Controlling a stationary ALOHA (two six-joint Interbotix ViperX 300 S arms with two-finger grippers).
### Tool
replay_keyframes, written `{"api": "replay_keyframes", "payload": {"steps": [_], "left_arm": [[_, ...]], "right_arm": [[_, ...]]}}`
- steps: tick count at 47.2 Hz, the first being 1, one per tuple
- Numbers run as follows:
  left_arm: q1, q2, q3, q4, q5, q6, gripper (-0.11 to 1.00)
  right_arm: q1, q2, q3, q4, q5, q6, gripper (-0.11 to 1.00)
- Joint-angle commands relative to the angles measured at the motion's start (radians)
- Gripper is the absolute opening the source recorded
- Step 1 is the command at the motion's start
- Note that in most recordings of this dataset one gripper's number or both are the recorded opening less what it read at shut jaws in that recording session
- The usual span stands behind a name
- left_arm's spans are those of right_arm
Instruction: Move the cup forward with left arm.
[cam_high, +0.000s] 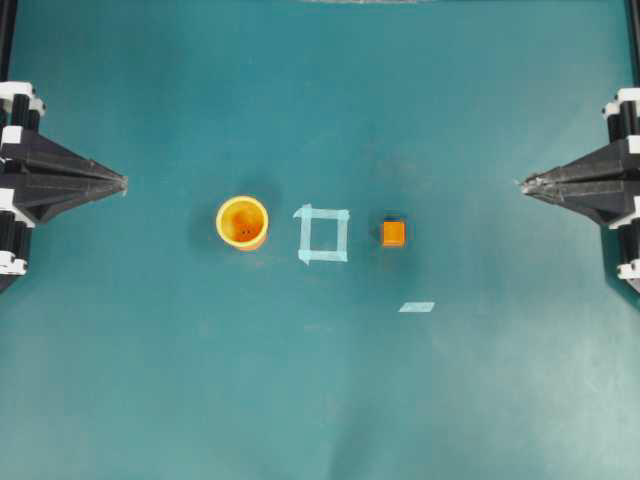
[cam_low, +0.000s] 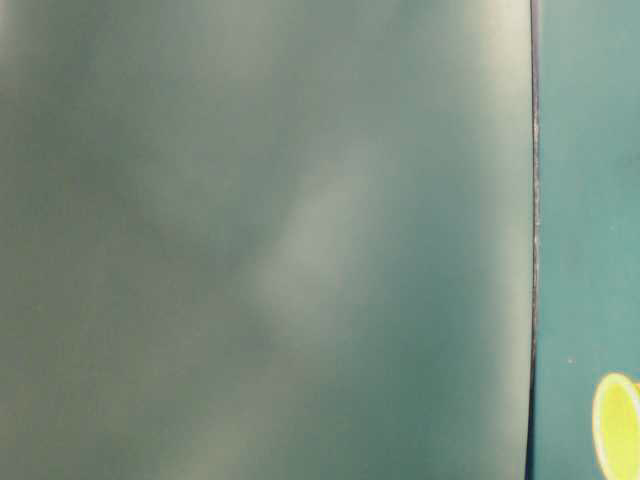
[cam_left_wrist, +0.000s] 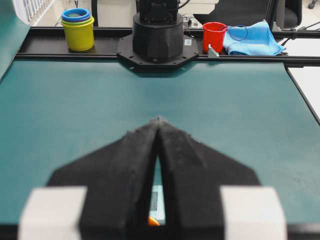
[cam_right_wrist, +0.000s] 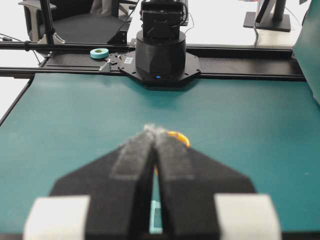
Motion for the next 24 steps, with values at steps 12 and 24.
{"api": "replay_keyframes", "payload": {"steps": [12, 24], "left_arm": [[-0.003, -0.026, -0.018, 0.000, 0.071, -0.008, 0.00], [-0.002, -0.021, -0.018, 0.000, 0.084, -0.009, 0.00]], "right_arm": [[-0.002, 0.014, -0.074, 0.003, 0.091, -0.002, 0.00], [-0.002, 0.012, -0.075, 0.003, 0.097, -0.002, 0.00]]}}
